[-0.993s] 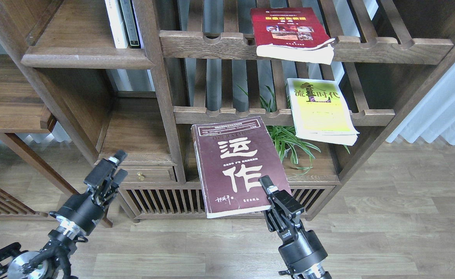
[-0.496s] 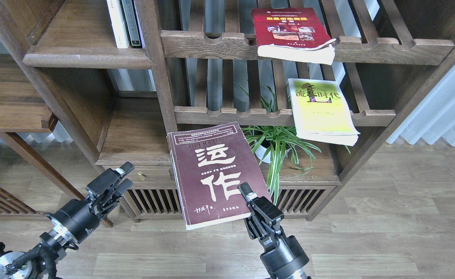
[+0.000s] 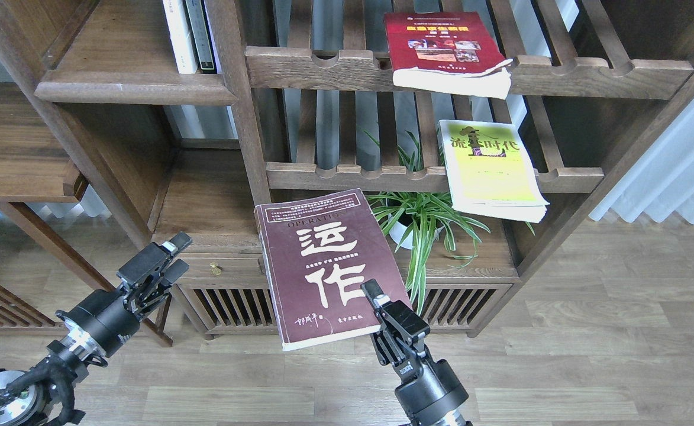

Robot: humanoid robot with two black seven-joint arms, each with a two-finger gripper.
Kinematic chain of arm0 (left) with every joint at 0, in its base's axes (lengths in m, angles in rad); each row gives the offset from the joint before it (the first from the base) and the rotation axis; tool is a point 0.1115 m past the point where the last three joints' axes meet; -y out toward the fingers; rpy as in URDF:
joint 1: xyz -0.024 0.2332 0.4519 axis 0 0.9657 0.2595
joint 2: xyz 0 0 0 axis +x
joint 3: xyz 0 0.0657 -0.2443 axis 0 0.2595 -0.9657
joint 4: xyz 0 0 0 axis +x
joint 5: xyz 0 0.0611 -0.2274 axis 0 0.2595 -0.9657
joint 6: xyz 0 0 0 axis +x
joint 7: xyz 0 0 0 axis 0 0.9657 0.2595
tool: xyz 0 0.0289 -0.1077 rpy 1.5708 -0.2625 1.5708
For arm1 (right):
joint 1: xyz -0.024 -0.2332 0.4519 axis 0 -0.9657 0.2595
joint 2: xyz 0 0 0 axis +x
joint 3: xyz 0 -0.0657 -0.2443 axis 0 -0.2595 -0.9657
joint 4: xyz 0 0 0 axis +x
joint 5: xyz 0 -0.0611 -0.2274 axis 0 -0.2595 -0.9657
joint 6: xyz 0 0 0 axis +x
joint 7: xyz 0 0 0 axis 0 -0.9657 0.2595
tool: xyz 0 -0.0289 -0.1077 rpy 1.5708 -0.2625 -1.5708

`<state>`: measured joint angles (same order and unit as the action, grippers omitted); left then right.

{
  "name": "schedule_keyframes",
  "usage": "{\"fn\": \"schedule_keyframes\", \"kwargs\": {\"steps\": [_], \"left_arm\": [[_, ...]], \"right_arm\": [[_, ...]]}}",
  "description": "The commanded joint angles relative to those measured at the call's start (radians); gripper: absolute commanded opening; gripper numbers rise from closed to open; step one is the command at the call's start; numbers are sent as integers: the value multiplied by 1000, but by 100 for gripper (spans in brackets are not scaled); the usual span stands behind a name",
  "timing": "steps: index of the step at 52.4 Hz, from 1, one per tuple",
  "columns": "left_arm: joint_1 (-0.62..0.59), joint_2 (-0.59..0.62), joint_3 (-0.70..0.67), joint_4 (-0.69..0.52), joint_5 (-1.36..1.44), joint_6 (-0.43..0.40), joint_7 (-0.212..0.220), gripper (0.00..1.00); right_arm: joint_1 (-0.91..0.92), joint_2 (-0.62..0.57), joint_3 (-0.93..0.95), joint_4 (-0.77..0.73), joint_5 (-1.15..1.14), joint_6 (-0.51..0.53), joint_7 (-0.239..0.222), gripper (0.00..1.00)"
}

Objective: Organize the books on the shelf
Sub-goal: 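Bring the left gripper to the maroon book's edge nearest it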

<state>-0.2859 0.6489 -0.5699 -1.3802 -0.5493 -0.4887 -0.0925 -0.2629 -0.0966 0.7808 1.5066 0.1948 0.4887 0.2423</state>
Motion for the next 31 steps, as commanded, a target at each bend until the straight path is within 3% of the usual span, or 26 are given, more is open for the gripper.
{"fn": "schedule_keyframes", "kwargs": {"steps": [1,21,31], "left_arm": [[-7,-3,2,0,0,0,-3,86],[-113,-43,110,0,-1,0,10,82],[-137,-74,127,1,-1,0,65,80]], "right_arm": [[2,9,0,-2,0,0,-1,3],[2,32,-2,-2,-3,0,-15,3],[1,34,-3,-2,-11,0,-15,3]]}}
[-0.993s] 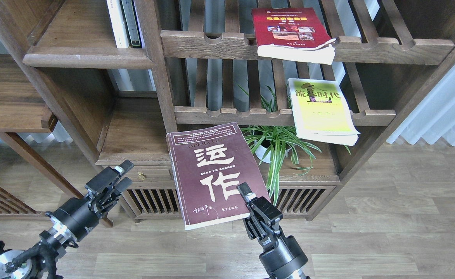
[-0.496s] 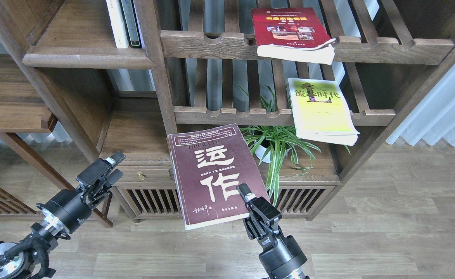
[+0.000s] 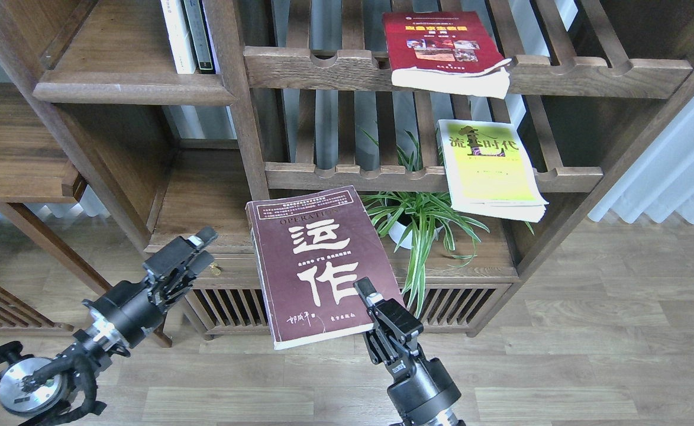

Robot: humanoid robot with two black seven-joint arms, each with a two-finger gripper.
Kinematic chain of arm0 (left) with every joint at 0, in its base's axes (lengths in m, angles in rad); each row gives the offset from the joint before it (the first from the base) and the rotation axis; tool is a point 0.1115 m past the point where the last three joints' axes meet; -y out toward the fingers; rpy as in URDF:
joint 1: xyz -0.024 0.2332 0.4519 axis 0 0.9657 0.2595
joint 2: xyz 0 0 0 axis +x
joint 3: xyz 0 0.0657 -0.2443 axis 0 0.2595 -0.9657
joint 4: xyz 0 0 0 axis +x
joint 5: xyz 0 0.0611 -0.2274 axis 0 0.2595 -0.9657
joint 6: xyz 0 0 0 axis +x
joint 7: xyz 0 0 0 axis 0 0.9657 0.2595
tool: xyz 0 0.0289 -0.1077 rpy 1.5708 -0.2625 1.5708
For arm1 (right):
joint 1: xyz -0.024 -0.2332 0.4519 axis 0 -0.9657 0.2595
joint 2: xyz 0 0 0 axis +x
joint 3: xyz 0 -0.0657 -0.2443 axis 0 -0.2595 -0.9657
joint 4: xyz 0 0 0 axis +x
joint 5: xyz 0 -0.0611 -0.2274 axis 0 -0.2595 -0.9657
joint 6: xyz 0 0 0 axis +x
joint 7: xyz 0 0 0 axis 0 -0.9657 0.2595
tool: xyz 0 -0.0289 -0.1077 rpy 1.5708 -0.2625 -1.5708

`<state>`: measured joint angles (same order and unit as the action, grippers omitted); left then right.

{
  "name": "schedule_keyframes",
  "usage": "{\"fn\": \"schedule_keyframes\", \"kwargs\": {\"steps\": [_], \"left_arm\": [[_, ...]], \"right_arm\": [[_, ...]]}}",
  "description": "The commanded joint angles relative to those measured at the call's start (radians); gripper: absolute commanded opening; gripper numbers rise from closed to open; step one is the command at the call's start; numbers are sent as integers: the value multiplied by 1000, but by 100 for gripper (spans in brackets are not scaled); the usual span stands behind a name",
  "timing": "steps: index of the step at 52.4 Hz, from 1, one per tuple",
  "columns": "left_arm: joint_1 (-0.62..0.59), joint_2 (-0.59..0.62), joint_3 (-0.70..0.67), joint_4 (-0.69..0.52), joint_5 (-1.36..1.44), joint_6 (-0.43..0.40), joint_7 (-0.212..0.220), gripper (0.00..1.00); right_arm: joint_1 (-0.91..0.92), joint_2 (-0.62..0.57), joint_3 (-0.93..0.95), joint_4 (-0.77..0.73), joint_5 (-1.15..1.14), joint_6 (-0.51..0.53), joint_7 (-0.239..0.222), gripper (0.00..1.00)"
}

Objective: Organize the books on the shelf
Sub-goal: 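Bring the left gripper to the maroon book's edge nearest it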

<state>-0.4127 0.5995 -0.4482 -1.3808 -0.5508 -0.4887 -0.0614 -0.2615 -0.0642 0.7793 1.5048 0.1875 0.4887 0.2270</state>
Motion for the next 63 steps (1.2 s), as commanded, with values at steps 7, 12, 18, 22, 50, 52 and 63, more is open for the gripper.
{"fn": "schedule_keyframes", "kwargs": {"steps": [7,12,18,22,50,52,63], "left_arm": [[-17,-64,5,0,0,0,37,76],[-31,-93,5,0,0,0,37,74],[-40,-115,5,0,0,0,37,72],[-49,-119,5,0,0,0,34,71],[-51,-122,8,0,-1,0,25,71],[-51,-124,9,0,0,0,25,71],[-51,-124,49,0,0,0,25,70]], "right_arm": [[-1,1,0,-1,-5,0,0,3],[-1,1,-2,-1,-5,0,0,3],[-1,0,-2,-3,-6,0,0,3],[-1,0,-2,-6,-6,0,-2,3],[70,1,0,-116,0,0,0,3],[76,1,0,-121,3,0,0,3],[87,27,0,-123,7,0,0,3]]}}
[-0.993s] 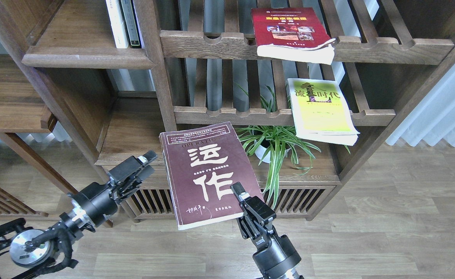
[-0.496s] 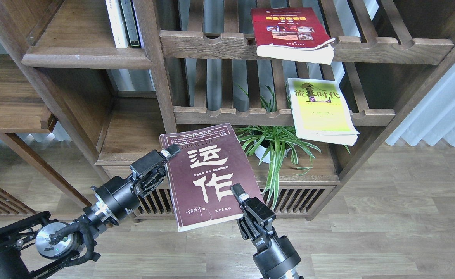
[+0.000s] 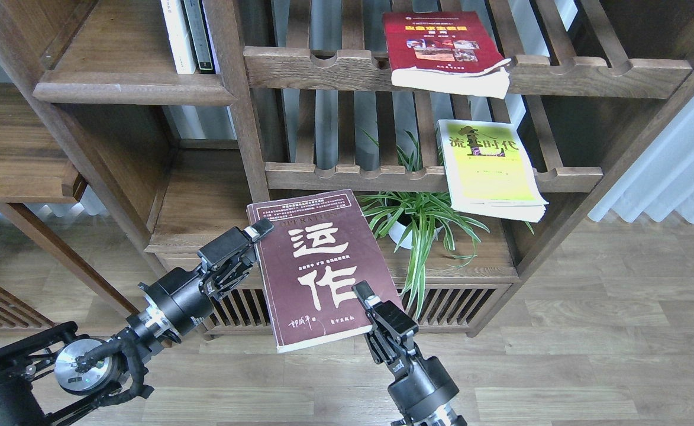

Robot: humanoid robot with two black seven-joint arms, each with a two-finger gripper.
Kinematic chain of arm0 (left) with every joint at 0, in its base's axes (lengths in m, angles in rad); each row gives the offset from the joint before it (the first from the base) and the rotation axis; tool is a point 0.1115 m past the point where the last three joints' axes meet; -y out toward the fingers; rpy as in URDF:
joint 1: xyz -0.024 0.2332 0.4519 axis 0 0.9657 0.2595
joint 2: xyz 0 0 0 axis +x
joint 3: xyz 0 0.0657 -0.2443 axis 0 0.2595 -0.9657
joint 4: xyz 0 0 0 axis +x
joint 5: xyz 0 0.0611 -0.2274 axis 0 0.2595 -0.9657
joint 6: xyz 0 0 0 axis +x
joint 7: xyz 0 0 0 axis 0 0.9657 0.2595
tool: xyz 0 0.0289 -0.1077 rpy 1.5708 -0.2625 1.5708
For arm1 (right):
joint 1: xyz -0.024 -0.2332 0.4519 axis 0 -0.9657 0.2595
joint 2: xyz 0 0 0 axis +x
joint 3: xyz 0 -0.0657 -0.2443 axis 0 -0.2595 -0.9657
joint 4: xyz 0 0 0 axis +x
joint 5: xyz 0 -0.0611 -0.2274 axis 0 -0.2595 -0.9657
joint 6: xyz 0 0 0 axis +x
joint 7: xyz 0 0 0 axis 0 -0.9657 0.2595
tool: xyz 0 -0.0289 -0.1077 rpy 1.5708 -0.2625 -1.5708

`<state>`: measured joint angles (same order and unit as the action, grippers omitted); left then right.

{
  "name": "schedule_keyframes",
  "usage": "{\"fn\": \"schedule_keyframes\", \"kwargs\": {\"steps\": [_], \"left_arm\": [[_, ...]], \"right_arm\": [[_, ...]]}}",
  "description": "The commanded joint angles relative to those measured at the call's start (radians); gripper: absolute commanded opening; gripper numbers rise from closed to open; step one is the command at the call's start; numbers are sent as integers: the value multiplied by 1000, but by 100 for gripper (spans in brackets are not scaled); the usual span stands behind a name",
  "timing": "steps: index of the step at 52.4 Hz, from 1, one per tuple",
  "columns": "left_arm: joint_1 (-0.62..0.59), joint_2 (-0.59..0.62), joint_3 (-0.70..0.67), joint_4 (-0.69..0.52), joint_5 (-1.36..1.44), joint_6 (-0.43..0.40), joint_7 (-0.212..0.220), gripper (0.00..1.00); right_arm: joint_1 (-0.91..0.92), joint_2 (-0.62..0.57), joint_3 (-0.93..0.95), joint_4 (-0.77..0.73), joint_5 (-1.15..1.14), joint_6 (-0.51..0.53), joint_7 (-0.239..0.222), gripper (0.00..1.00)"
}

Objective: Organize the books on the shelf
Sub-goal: 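Bring the left gripper to the maroon book's edge nearest it, then grasp the maroon book with the left gripper and release the right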

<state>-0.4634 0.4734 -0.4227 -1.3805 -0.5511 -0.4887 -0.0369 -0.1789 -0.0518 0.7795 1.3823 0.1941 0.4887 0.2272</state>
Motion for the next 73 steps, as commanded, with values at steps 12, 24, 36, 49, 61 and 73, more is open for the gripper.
{"fn": "schedule_keyframes", "kwargs": {"steps": [12,24,36,49,61,73], "left_arm": [[0,-1,30,0,-3,0,-1,67],[-12,1,30,0,-44,0,-1,64],[-12,-1,54,0,-44,0,-1,59],[-15,-1,68,1,-44,0,-1,52],[-23,-2,68,0,-44,0,-1,34],[-24,-15,68,0,-43,0,-3,11]], "right_arm": [[6,18,-28,0,2,0,0,3],[9,20,-59,1,2,0,0,3],[13,32,-60,3,2,0,0,3],[15,33,-62,3,2,0,0,3],[18,44,-60,1,2,0,0,3],[22,46,-59,-2,2,0,0,3]]}}
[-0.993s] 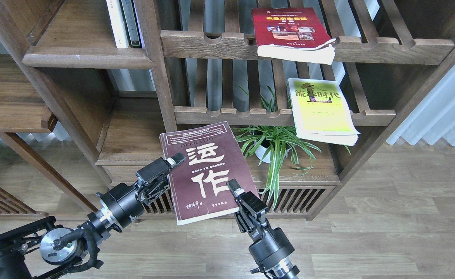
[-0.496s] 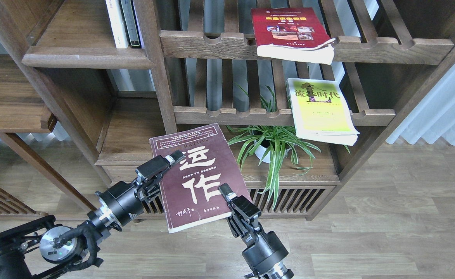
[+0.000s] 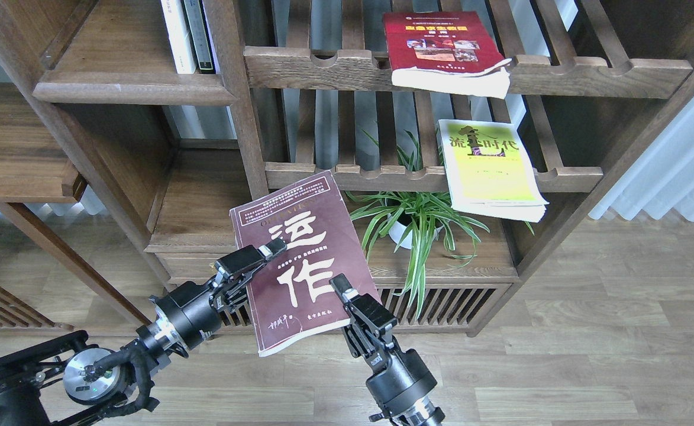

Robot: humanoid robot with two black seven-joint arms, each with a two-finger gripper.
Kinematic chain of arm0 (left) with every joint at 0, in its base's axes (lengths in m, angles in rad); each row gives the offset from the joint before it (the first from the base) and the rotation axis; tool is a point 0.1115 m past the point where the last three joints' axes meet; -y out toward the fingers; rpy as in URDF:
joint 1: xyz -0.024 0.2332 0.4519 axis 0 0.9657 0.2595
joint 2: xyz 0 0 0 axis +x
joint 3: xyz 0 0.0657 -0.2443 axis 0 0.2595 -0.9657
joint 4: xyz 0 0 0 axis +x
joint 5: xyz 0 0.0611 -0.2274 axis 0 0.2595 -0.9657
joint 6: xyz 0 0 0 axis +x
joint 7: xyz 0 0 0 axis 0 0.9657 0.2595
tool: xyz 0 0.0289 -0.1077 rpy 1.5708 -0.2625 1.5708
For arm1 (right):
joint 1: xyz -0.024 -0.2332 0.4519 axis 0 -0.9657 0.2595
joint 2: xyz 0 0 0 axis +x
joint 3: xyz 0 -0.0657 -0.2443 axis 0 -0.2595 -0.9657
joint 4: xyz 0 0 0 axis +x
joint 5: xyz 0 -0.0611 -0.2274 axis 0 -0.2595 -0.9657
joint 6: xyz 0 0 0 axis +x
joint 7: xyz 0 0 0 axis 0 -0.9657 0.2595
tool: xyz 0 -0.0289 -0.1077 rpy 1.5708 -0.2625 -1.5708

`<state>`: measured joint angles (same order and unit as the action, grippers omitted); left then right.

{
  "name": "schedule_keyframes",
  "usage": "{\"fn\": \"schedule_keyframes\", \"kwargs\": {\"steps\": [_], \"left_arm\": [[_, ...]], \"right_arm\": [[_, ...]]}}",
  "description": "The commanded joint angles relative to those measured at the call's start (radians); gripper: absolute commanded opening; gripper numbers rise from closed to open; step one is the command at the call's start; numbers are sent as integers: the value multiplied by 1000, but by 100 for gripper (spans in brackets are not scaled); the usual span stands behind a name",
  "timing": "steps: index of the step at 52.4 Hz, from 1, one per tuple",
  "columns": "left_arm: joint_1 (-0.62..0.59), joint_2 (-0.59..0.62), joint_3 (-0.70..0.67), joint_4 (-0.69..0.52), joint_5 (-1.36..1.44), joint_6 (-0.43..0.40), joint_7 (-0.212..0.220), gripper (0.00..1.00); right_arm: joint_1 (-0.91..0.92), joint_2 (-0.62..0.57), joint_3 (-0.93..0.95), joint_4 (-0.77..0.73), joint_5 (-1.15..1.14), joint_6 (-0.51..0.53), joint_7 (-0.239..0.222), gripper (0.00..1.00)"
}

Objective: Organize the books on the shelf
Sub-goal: 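Grasp the maroon book with the left gripper and release the right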

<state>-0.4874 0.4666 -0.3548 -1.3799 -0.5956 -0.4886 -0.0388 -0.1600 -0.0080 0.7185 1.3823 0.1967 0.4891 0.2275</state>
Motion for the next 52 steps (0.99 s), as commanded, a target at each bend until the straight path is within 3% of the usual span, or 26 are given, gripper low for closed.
{"fn": "schedule_keyframes", "kwargs": {"steps": [1,31,33,38,48,52], "left_arm": [[0,-9,2,-1,2,0,-1,11],[3,-8,30,1,8,0,2,8],[3,-6,30,-1,8,0,0,8],[3,-5,28,1,8,0,0,8],[3,1,19,1,7,0,-1,8],[3,4,19,1,7,0,-1,8]], "right_arm": [[4,2,2,-2,1,0,0,3],[17,3,13,-19,6,0,1,7],[19,3,9,-19,4,0,1,16],[16,3,5,-19,6,0,1,22],[0,0,-1,-17,-2,0,1,47],[0,-1,1,-17,0,0,1,51]]}}
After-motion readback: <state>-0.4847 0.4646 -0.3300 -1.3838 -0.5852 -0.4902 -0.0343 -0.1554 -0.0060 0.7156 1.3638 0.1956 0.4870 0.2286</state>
